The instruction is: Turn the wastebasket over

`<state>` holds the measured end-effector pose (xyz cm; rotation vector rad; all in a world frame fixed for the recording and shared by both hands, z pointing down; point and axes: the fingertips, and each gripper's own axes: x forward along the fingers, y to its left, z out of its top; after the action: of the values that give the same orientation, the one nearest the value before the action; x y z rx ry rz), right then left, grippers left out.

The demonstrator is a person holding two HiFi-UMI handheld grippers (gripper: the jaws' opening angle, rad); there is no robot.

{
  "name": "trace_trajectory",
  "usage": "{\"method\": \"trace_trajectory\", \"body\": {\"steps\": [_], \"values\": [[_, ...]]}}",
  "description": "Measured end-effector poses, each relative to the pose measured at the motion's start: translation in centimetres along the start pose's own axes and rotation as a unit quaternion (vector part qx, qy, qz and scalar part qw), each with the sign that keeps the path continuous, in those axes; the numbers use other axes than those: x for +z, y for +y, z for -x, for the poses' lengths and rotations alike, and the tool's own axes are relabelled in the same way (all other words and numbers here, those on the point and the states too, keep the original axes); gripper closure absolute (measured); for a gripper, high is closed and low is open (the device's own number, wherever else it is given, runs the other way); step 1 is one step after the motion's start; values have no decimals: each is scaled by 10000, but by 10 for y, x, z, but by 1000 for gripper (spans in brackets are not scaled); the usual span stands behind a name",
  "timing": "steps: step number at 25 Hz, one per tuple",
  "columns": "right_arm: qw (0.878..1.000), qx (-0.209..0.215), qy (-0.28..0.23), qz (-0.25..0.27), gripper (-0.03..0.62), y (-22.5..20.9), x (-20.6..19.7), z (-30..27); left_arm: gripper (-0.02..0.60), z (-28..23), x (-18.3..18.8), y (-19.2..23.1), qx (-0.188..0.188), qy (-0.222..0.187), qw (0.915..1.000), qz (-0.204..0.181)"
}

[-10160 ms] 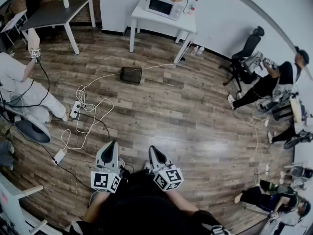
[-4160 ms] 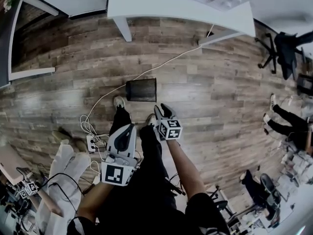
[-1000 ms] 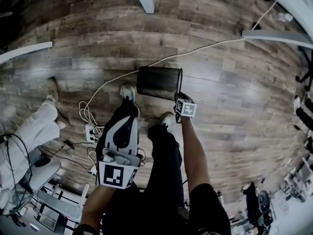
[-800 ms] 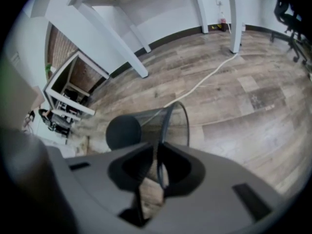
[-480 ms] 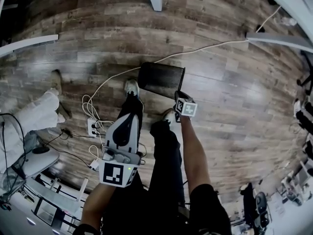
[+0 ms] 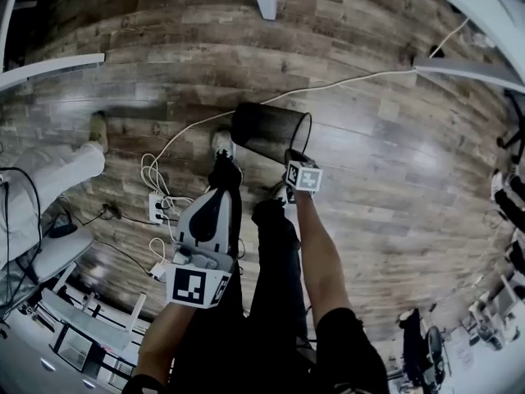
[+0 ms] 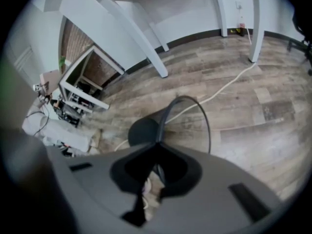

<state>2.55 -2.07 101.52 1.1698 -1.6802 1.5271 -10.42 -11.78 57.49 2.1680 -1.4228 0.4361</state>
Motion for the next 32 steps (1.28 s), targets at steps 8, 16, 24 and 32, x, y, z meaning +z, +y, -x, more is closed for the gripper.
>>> {"method": "trace_trajectory", "body": {"steps": [8,16,24,32], "values": [[9997,-181,127,108,548,4,4,15,549,-6,2,-3,-87,56,9999,129],[9923,-448,430,1076,548,11,6,29,549,-12,8,-6,-281,59,9996,-38],[9704,-822,746,2145,548,4,11,43,549,-24,20,-7,-438,25,9989,-150],[9373,-1273,1135,3039,548,-24,28,60,549,-39,23,-7,-525,128,9985,-8]]}}
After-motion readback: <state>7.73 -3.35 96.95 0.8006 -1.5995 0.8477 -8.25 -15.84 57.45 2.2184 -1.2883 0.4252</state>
